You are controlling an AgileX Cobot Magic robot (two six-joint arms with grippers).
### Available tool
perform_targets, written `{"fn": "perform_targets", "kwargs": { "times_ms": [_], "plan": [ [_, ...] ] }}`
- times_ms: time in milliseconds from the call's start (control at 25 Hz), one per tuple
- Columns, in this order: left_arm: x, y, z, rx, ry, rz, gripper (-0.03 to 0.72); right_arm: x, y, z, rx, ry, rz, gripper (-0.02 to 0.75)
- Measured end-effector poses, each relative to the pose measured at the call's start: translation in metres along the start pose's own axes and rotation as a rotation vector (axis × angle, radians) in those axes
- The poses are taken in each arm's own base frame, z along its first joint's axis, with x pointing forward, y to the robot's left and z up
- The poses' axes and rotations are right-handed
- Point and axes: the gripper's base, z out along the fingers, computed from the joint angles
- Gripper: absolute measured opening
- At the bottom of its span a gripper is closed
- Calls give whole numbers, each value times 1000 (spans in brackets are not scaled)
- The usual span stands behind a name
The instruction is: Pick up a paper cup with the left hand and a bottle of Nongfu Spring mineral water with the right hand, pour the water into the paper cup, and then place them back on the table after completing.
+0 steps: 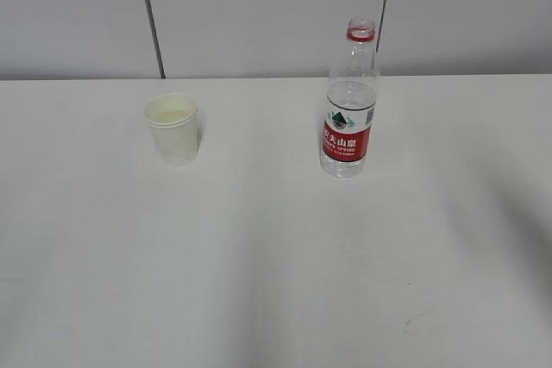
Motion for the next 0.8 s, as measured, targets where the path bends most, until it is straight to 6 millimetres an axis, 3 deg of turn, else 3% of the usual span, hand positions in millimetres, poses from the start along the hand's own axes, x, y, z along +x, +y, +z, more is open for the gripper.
{"fn": "perform_targets", "kwargs": {
  "times_ms": [800],
  "plan": [
    [0,0,0,0,0,0,238,-3,-3,3,27,-40,-24,587]
  ]
}}
